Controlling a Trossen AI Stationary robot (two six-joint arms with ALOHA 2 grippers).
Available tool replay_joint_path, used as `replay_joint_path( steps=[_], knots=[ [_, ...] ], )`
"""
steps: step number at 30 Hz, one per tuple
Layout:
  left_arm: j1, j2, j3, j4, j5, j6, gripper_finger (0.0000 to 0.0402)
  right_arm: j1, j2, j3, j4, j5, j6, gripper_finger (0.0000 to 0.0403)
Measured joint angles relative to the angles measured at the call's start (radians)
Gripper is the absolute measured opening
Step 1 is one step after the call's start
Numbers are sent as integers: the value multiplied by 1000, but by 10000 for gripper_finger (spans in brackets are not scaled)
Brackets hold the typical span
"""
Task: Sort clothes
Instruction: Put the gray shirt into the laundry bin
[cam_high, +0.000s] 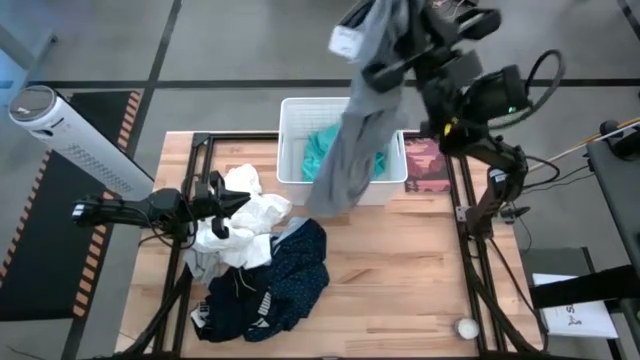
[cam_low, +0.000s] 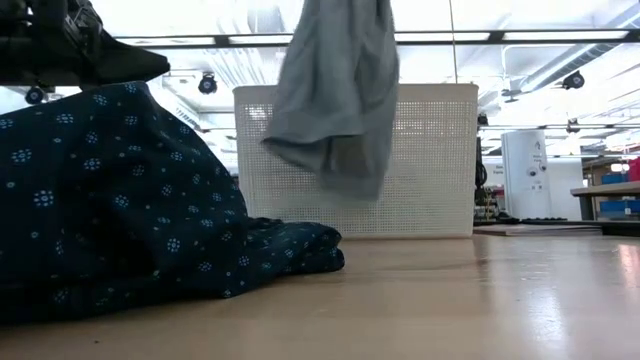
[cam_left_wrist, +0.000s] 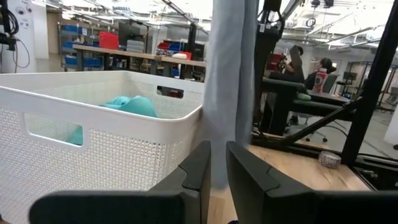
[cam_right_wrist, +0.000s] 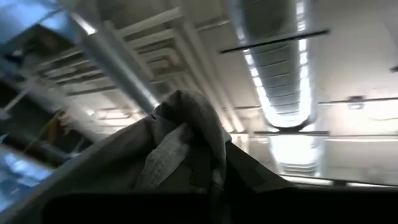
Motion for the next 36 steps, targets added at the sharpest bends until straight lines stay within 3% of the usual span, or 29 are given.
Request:
replay_joint_path(
  steps=[6, 13, 20, 36],
  knots=[
    [0, 0, 0, 1, 0, 0, 38, -112, -17, 1, -5, 29, 122, 0],
    [0, 0, 0, 1, 0, 0, 38, -252, 3, 0, -162, 42, 315, 0],
    [0, 0, 0, 3, 0, 0, 38, -346, 63, 0, -482, -22, 570, 0],
    [0, 0, 0, 1, 0, 0, 38, -366, 210, -1, -1326, -47, 585, 0]
  ],
)
